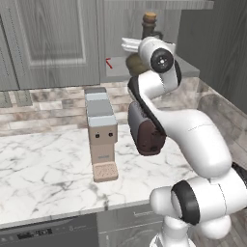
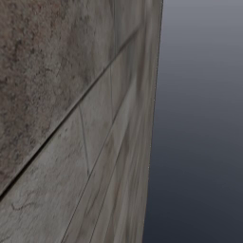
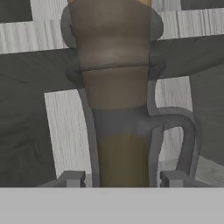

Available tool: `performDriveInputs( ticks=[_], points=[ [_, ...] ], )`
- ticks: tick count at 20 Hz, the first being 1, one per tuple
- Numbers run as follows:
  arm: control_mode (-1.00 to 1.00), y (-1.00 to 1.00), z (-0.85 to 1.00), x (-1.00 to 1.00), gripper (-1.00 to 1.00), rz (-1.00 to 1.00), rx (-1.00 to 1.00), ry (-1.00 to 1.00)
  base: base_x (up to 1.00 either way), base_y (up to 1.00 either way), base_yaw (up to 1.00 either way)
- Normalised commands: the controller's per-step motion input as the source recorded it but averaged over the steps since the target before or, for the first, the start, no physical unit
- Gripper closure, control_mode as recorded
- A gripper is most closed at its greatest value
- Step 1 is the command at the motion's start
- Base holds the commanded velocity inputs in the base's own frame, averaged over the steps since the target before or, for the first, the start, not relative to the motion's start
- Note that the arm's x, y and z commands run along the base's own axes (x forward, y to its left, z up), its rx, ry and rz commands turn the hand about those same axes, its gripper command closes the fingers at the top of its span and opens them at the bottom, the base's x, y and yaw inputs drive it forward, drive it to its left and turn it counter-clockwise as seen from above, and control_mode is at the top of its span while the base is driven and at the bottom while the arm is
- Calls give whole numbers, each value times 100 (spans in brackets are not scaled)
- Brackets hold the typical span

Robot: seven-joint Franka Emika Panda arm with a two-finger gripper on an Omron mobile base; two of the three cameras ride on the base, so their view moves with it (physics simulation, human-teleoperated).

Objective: The dining table condiment station is running low on oil/vinegar bottle. Refill the condiment station by opening the cabinet and taking the oil/vinegar bottle from the cabinet and placing it on the dining table.

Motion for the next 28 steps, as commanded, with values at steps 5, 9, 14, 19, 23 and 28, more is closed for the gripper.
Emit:
performDriveInputs(
  ticks=[5, 9, 14, 19, 23, 28],
  points=[
    [-100, 0, 0, -89, 100, 0, 10, -3, 0, 0, 0],
    [-100, 0, 6, -86, 100, 0, 7, -8, 0, 0, 0],
    [-100, 1, 5, -69, 100, 0, 2, -4, 0, 0, 0],
    [-100, 6, 0, -33, 100, 0, 0, 0, 0, 0, 0],
    [-100, 7, 0, 1, 100, 1, 0, 1, 0, 0, 0],
    [-100, 3, 0, -15, 100, 0, 0, 0, 0, 0, 0]
  ],
)
